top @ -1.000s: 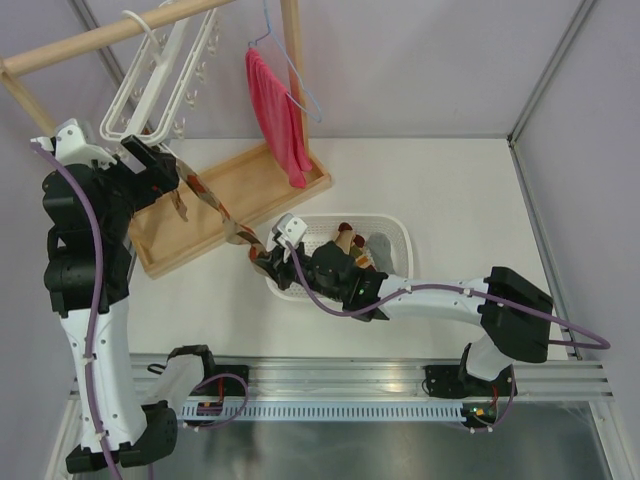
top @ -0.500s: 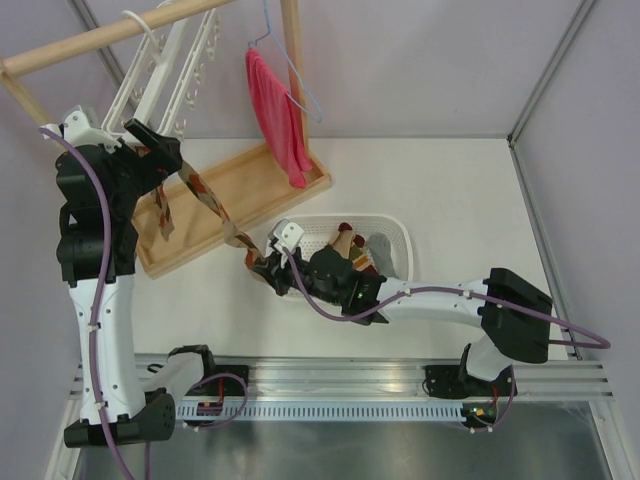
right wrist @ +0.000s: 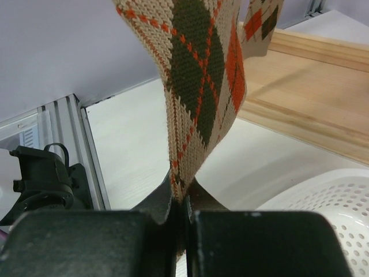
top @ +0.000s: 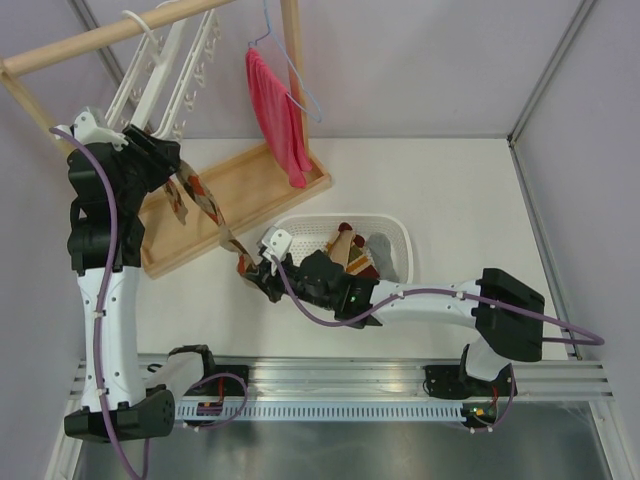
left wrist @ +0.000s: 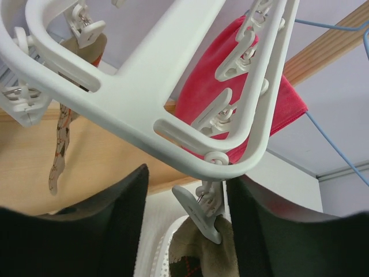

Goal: Remove the socks clipped to the hanger

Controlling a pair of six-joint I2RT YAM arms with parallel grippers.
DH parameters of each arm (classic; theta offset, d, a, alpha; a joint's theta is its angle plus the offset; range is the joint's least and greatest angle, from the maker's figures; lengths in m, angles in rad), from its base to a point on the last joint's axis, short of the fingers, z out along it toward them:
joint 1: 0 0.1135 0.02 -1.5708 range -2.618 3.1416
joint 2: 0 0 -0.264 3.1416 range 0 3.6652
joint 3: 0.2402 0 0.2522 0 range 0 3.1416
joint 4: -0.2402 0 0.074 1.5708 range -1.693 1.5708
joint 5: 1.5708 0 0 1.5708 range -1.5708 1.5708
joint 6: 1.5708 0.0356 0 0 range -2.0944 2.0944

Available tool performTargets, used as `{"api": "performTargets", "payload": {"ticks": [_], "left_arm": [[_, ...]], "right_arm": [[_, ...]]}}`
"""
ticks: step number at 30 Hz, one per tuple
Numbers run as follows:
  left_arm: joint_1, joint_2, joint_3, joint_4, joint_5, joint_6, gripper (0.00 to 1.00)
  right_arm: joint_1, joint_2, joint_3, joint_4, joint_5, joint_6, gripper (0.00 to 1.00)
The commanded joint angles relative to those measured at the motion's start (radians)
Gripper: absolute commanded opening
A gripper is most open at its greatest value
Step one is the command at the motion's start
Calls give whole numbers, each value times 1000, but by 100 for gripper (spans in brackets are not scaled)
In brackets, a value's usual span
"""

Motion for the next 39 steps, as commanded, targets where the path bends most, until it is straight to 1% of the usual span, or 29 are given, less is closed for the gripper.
{"api": "performTargets", "payload": {"ticks": [1, 2, 4, 5, 8, 9, 16, 17, 19, 20, 21, 22, 23, 25, 26, 30, 32, 37, 39], "left_arm": [[-1, 0, -1, 61, 19, -40, 57], [-1, 1, -1, 64, 16, -39, 49], [-1, 0, -3, 66, 13, -39, 40], [-1, 1, -1, 66, 11, -34, 30], [-1, 1, -3, 64, 11, -30, 16], [-1, 1, -3, 64, 10, -30, 3], [-2, 1, -20, 66, 7, -22, 2], [-1, 0, -21, 67, 10, -16, 7], [-1, -3, -26, 67, 19, -10, 28], [-1, -10, -27, 66, 22, -8, 63], [-1, -13, -29, 64, 26, -5, 77], [-1, -19, -32, 63, 25, -7, 85], [-1, -34, -33, 57, 22, -7, 100], [-1, -49, -35, 43, 8, -5, 100], [-1, -59, -35, 38, 4, -2, 100], [-1, -82, -29, 6, -6, 13, 100], [-2, -85, -20, -2, 2, 16, 100], [-1, -114, -7, -9, 0, 21, 100], [-1, -120, -1, -15, 3, 20, 100]], "right_arm": [[14, 18, 48, -1, 7, -21, 1], [17, 19, 49, -5, 8, -24, 1], [18, 24, 54, -7, 12, -27, 1], [21, 25, 56, -9, 12, -29, 1], [23, 25, 57, -15, 19, -32, 1], [21, 27, 57, -15, 21, -35, 1], [24, 27, 57, -16, 24, -38, 1], [24, 28, 57, -18, 28, -37, 1], [24, 27, 59, -21, 30, -37, 1], [24, 30, 59, -19, 34, -38, 1], [24, 30, 59, -19, 36, -38, 1], [24, 30, 59, -22, 39, -37, 1], [23, 30, 60, -24, 44, -38, 1], [29, 25, 62, -30, 73, -44, 1], [43, 25, 63, -35, 93, -73, 1], [95, 48, 101, -82, 264, -159, 1], [112, 61, 124, -105, 292, -170, 1], [139, 67, 125, -78, 364, -205, 1], [172, 71, 123, -64, 456, -268, 1]]}}
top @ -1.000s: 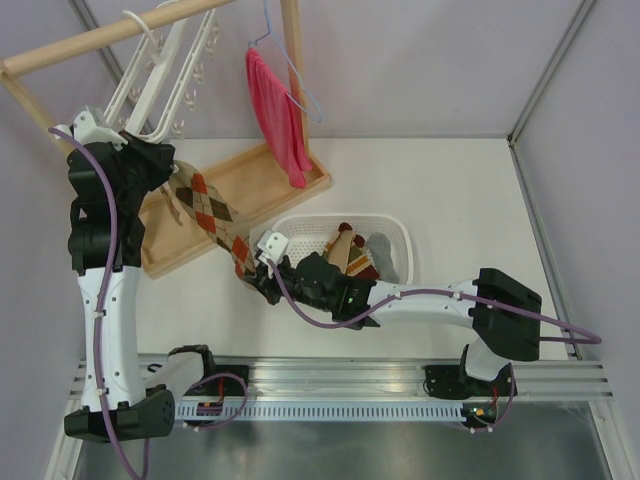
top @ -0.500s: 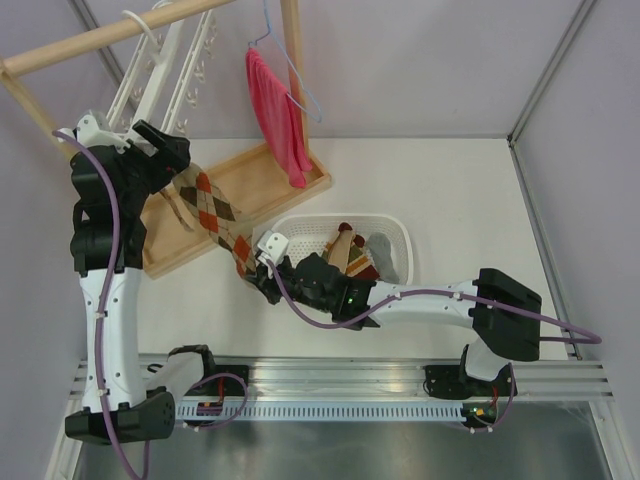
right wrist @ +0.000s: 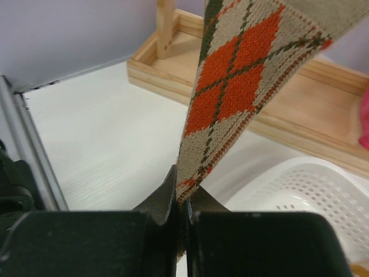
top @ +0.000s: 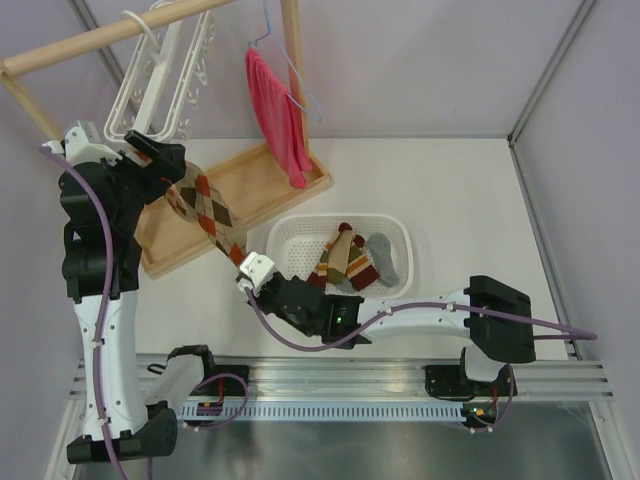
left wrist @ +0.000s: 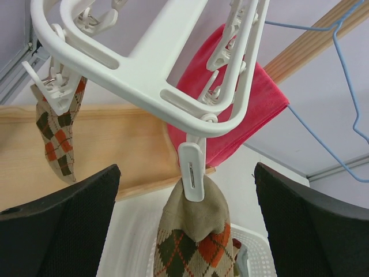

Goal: Remove the socks clipped to the hanger

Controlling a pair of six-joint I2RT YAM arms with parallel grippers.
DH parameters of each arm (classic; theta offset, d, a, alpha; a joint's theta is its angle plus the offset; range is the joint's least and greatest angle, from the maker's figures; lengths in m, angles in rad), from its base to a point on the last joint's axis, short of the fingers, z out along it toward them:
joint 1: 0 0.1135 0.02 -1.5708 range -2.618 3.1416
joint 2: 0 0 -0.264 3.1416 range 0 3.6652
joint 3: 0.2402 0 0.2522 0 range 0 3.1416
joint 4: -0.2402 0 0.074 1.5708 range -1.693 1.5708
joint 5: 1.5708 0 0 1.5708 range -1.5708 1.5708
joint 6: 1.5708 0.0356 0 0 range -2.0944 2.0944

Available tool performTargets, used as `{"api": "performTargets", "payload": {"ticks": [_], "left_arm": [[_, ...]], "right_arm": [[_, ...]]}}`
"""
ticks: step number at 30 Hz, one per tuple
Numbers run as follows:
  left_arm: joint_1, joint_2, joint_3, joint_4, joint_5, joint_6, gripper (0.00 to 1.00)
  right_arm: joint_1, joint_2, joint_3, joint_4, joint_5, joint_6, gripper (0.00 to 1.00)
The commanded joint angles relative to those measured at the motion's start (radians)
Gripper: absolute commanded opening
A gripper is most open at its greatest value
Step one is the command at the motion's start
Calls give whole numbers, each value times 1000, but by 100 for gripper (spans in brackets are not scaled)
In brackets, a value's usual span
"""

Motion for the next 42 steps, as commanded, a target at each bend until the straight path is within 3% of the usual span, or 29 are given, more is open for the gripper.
{"api": "performTargets", "payload": {"ticks": [1, 5, 13, 22, 29, 38, 42], "left_arm": [[-2, -19, 49, -17, 1, 28, 100], [1, -21, 72, -32, 27, 15, 100], [-2, 27, 130, -51, 84, 7, 100], [-10, 60, 124, -68, 65, 30, 98], [-135, 68, 130, -98, -129, 88, 95], [-165, 105, 207, -195, -316, 180, 96], [-176, 134, 233, -212, -318, 179, 96]], "right_arm": [[42, 19, 35, 43, 180, -119, 1], [105, 62, 53, 97, 378, -241, 1], [185, 170, 69, 293, 548, -483, 1], [210, 232, 119, 320, 578, -538, 1], [220, 278, 168, 297, 585, -555, 1], [223, 321, 211, 261, 581, -560, 1], [223, 326, 217, 254, 572, -557, 1]]}}
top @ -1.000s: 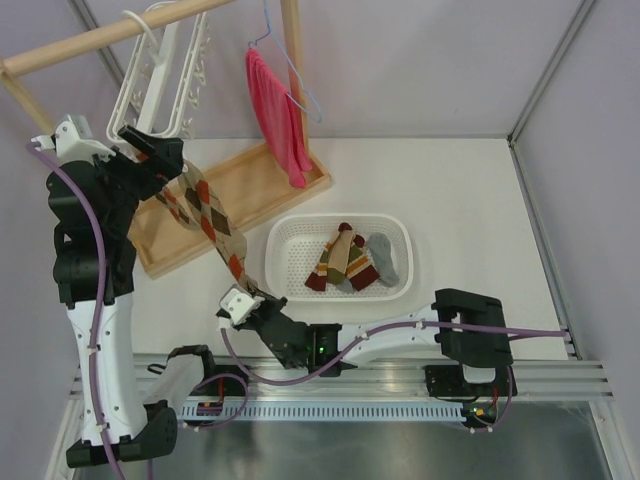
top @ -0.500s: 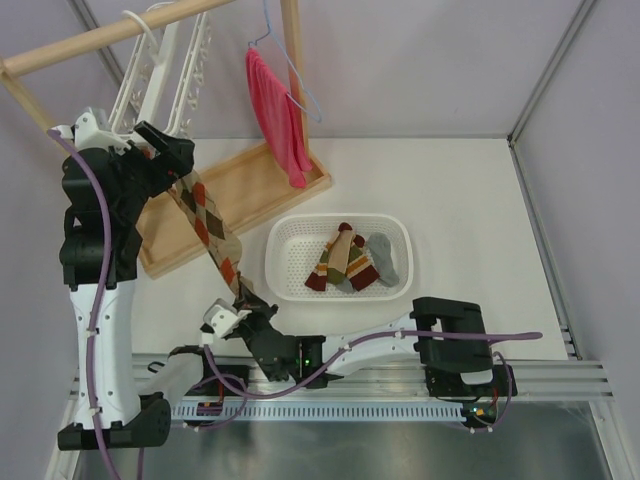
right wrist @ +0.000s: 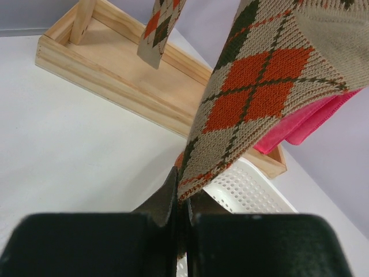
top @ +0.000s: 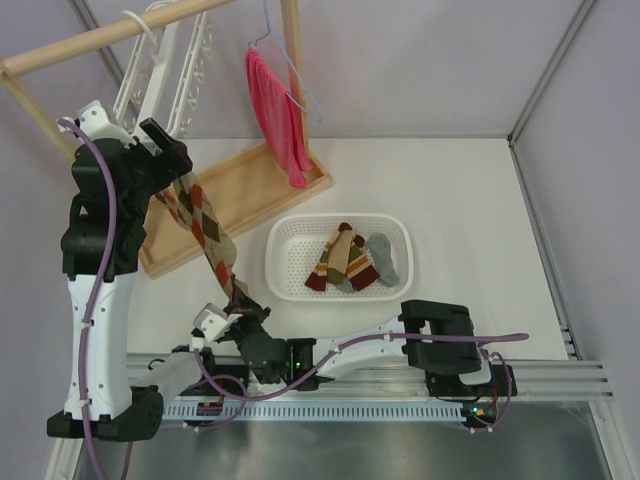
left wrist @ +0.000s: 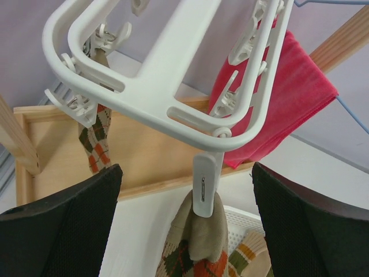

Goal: Remove the socks clipped to the hanger

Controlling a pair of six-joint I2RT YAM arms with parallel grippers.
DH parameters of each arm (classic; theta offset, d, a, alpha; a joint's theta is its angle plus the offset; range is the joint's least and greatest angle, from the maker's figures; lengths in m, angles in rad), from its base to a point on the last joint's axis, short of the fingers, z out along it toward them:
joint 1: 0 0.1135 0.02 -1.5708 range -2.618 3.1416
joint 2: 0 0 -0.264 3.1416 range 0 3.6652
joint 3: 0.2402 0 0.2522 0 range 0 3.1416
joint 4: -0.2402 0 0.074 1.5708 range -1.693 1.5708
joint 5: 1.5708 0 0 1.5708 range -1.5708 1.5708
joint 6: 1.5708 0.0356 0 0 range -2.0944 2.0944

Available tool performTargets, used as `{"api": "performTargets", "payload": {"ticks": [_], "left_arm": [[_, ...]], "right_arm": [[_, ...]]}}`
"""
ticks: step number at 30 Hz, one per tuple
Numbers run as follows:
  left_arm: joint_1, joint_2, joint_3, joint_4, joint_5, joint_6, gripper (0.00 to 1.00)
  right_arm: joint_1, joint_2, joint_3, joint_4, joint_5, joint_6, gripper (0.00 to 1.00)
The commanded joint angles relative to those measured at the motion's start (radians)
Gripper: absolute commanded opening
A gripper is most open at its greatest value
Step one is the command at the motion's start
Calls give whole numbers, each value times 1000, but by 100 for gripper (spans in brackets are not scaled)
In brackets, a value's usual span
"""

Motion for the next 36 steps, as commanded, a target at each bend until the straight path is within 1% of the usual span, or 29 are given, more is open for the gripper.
{"api": "performTargets", "payload": {"ticks": [1, 7, 11, 17, 20, 27, 29, 32, 33, 35, 36], "left_arm": [[-18, 30, 54, -36, -58, 47, 95], [-103, 71, 73, -59, -164, 48, 95], [-181, 99, 96, -79, -311, 68, 95], [-190, 119, 120, -82, -373, 56, 95], [-196, 146, 134, -84, -387, 63, 92], [-216, 185, 134, -84, -422, 68, 81], [-224, 188, 140, -84, -446, 76, 80], [-232, 188, 142, -81, -463, 82, 73], [-233, 188, 143, -82, -466, 82, 67], [-235, 186, 146, -81, -474, 85, 62], [-235, 189, 148, -82, -476, 87, 58]], "right_arm": [[15, 21, 40, -23, 3, -11, 1], [15, 33, 45, -28, -5, -6, 1], [15, 35, 45, -28, -11, -6, 1], [15, 30, 34, -20, -21, -3, 1], [15, 24, 24, -13, -26, -1, 1], [15, 12, 7, 4, -34, -1, 1], [15, 9, 4, 7, -35, -1, 1], [15, 6, -1, 12, -38, 2, 1], [15, 6, -2, 14, -38, 2, 1], [14, 7, -2, 14, -41, 5, 1], [15, 7, -2, 14, -43, 6, 1]]}}
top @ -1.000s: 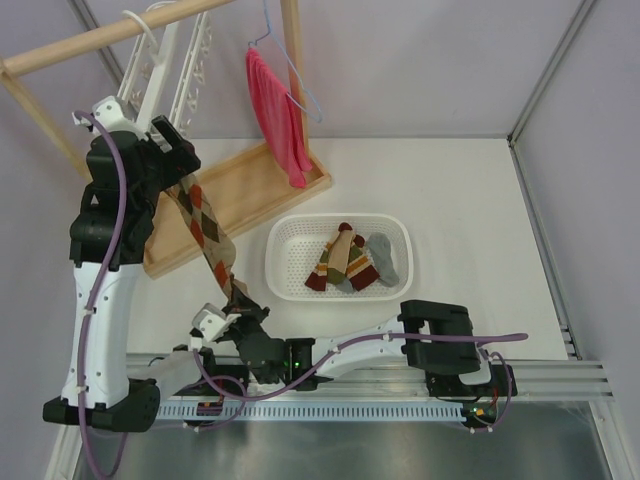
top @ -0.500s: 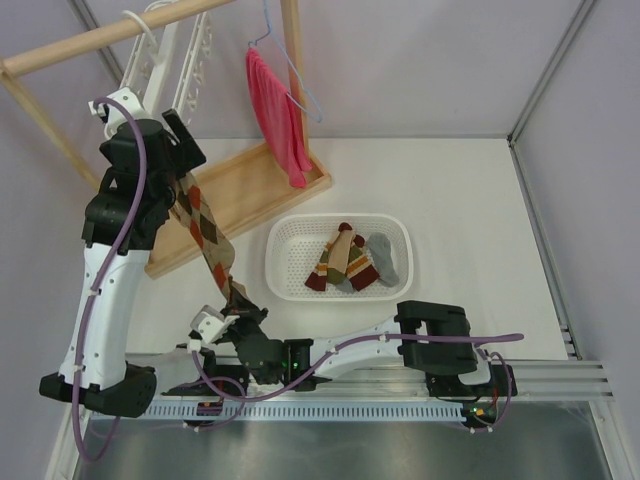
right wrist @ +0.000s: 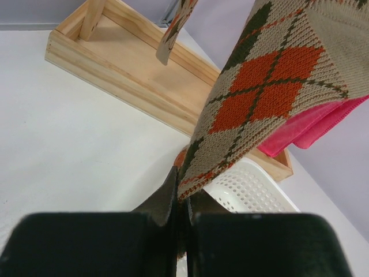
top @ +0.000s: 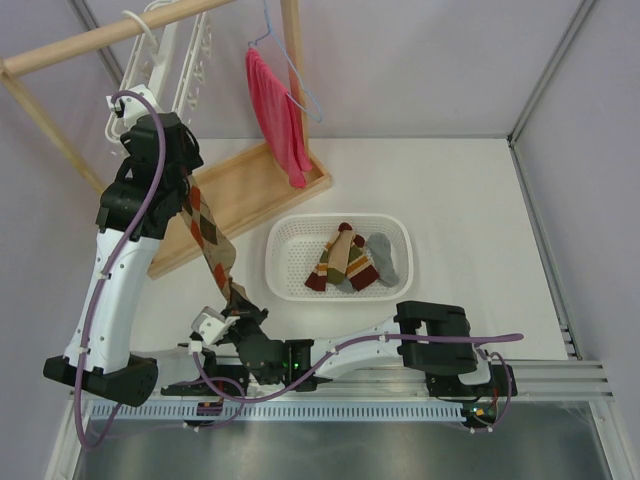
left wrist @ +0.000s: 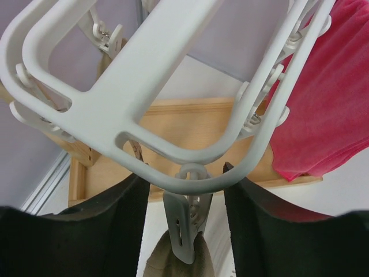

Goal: Remove the socks clipped to the hanger

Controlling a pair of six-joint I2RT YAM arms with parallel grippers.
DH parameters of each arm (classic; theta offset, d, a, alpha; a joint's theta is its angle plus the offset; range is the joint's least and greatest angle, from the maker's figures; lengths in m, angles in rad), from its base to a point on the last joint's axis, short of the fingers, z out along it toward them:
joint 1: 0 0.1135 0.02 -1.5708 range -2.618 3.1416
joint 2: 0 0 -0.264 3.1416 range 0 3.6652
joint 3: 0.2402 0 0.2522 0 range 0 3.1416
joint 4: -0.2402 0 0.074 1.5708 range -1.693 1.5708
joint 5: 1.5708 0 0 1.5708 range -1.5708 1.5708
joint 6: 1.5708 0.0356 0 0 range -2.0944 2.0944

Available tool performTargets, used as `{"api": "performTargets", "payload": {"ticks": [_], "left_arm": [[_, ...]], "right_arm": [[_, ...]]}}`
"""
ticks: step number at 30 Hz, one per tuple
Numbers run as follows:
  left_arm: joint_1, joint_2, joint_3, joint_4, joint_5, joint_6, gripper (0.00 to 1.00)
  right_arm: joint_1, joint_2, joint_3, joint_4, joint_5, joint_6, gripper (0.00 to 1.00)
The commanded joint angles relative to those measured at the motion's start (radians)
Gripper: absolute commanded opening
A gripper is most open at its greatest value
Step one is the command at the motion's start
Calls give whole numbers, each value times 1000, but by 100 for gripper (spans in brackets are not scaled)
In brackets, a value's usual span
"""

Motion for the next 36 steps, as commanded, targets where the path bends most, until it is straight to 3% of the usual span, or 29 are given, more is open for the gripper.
{"api": "performTargets", "payload": {"ticks": [1, 17, 26, 29, 30, 33, 36], "left_arm": [[-6, -6, 42, -4, -42, 42, 56], [-6, -3, 50, -2, -54, 64, 4], [-6, -14, 33, -1, -24, 67, 3], [-6, -28, 22, 2, -2, 62, 27], [-6, -37, 19, 1, 6, 61, 52], [-6, -61, 7, -1, 25, 56, 87], [-6, -89, -12, 1, 33, 53, 97]], "right_arm": [[15, -15, -9, 18, -12, 7, 1], [15, -11, -9, 16, -10, 9, 1], [15, -12, -9, 18, -9, 7, 1], [15, -11, -9, 18, -2, 4, 1], [15, -9, -7, 18, 1, 2, 1], [15, -4, -6, 25, 19, -17, 1], [17, 6, -5, 53, 63, -66, 1]]}}
